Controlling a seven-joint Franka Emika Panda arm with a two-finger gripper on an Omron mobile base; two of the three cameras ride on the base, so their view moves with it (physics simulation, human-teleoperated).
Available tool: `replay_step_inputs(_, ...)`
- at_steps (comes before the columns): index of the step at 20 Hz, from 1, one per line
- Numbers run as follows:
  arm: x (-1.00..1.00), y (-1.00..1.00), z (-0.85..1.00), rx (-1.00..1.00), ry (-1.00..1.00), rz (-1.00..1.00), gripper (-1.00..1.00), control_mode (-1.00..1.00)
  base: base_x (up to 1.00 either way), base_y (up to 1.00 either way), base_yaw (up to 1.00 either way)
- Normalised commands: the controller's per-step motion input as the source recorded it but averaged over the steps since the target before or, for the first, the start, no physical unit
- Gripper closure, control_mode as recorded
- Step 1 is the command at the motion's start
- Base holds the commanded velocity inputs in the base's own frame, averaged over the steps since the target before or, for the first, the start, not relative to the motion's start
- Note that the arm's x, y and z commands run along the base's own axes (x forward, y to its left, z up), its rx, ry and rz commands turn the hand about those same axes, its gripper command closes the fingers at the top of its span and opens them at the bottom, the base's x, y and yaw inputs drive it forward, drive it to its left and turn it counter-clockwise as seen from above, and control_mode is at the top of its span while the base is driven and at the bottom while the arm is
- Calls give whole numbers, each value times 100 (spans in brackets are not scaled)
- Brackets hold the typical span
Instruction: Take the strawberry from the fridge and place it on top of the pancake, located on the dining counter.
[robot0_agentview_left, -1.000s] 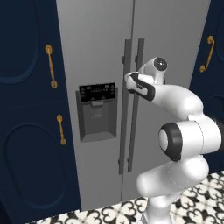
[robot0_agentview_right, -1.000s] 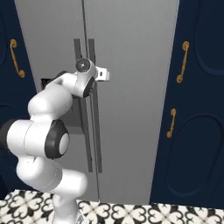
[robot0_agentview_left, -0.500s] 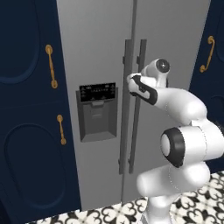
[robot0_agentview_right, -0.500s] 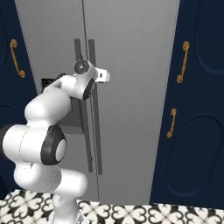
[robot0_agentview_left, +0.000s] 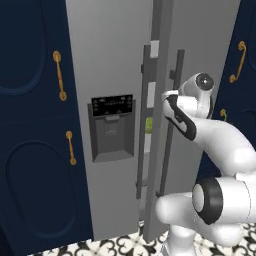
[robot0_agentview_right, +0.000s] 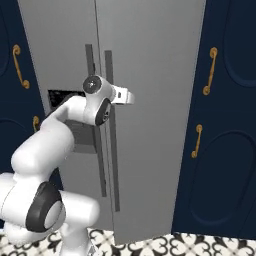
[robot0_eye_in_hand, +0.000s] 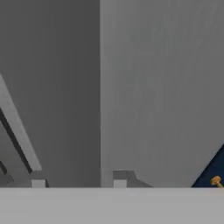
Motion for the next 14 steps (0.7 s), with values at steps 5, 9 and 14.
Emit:
replay_step_inputs(5, -79, -100, -26, 8, 3, -3, 100, -100, 0, 0, 0)
replay_step_inputs(9, -32, -100, -2, 14, 13, -2, 100, -100, 0, 0, 0)
replay_step_inputs(14, -59, -100, -2, 12, 13, -4, -100, -100, 0, 0, 0)
